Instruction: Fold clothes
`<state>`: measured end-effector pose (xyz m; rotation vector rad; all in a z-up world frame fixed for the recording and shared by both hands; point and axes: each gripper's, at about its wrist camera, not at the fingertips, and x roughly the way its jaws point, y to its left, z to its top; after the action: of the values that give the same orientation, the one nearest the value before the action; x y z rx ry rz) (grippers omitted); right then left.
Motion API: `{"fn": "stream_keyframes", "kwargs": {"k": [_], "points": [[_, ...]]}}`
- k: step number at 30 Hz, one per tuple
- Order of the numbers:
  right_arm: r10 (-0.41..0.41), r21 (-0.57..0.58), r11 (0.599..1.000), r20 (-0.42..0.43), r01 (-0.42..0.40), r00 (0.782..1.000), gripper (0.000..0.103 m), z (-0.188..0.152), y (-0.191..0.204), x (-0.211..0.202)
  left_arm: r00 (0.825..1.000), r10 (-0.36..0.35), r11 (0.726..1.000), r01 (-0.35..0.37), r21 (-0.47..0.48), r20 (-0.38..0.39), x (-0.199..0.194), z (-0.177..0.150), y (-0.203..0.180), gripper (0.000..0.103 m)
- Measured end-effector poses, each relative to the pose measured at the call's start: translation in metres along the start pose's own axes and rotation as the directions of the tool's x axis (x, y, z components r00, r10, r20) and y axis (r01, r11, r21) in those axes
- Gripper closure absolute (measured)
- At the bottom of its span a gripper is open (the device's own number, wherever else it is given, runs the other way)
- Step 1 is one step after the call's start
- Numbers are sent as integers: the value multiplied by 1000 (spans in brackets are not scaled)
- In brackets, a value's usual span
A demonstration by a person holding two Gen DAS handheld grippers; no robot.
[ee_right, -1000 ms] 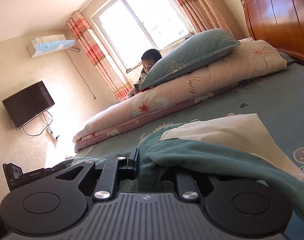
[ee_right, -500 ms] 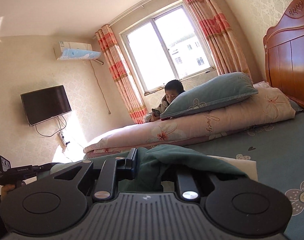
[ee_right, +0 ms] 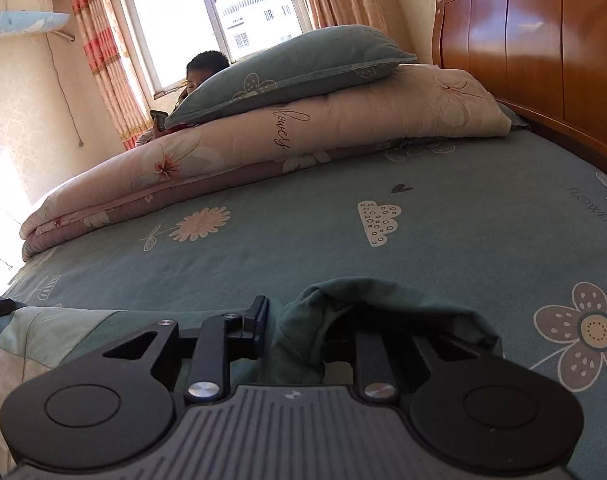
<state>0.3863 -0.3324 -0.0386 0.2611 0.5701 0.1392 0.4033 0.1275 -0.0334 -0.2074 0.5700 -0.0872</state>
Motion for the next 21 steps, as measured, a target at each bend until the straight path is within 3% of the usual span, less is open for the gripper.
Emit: {"fn": "stream_keyframes", "kwargs": {"k": [5, 11, 16, 18, 21], "points": [[-17, -10, 1000, -35, 17, 999, 76, -4, -11, 54, 999, 21, 1000, -22, -4, -32, 50, -17, 10, 89], [-31, -15, 999, -105, 30, 994, 72, -19, -17, 98, 996, 41, 996, -34, 84, -81, 79, -31, 7, 88], [-17, 1, 1000, -143, 18, 990, 59, -19, -16, 83, 994, 47, 986, -32, 162, -96, 59, -29, -2, 84], [-12, 13, 1000, -164, 14, 986, 44, -15, -13, 68, 993, 36, 983, -15, 184, -111, 44, -28, -5, 75], [-2, -4, 1000, -202, 1, 979, 42, -14, -7, 39, 993, 34, 969, -4, 247, -116, 11, -30, -12, 58]]}}
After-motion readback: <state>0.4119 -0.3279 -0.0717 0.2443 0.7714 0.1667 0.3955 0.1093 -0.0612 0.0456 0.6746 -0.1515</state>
